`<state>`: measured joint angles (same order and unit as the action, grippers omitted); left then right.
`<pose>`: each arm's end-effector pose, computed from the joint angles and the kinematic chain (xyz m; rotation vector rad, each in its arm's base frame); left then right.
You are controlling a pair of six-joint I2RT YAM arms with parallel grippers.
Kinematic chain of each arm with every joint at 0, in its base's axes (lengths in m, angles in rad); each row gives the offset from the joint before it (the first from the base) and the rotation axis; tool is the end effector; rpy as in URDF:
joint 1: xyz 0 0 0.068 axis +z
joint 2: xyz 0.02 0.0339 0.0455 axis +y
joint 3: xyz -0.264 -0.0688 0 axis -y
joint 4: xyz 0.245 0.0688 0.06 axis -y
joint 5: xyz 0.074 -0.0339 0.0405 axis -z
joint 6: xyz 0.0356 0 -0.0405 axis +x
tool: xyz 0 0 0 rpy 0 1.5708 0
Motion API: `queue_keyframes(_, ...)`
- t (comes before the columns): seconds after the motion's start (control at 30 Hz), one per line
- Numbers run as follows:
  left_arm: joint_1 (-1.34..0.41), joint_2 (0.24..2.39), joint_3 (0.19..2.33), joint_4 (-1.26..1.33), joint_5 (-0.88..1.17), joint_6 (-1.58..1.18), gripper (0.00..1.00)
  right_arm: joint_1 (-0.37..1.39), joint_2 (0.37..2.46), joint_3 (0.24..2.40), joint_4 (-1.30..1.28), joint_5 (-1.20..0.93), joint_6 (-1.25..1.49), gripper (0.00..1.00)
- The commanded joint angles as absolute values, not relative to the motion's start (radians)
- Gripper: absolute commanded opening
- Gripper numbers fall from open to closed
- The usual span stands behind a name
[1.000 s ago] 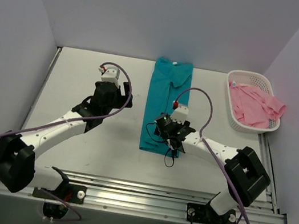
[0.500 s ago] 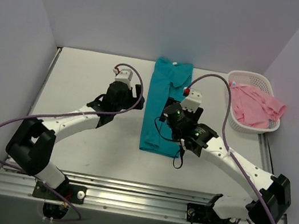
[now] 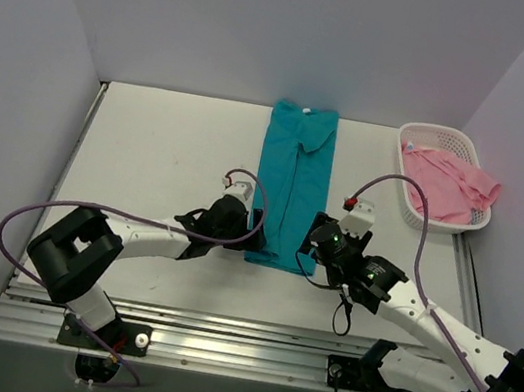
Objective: Fold and stack the t-shirts
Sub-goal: Fold the tshirt
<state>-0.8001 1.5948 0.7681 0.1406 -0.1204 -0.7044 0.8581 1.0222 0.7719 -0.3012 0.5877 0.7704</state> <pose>0.2267 -0.2273 0.1685 0.0452 2.3382 -0.6537 0.1606 0.1557 0.2819 0.2523 2.0297 0.4008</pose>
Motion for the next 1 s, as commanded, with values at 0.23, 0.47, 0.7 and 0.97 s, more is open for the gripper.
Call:
queue_keyframes(0.23,-0.870,1.438,0.672,0.095,-0.163,-0.793,0.87,0.862,1.015,0.603,-0.249,0.483,0.994,0.63)
queue_keyframes(0.47,-0.871,1.180,0.528,0.029,-0.331,-0.827,0.86,0.861,1.071,0.532,-0.149,0.440,1.032,0.61)
queue_keyframes(0.7,-0.859,1.204,0.505,0.101,-0.325,-0.834,0.84,0.862,1.127,0.548,-0.121,0.457,1.023,0.60)
queue_keyframes(0.97,-0.857,1.503,0.515,0.362,-0.210,-0.893,0.81,0.856,1.095,0.532,-0.164,0.500,1.060,0.61)
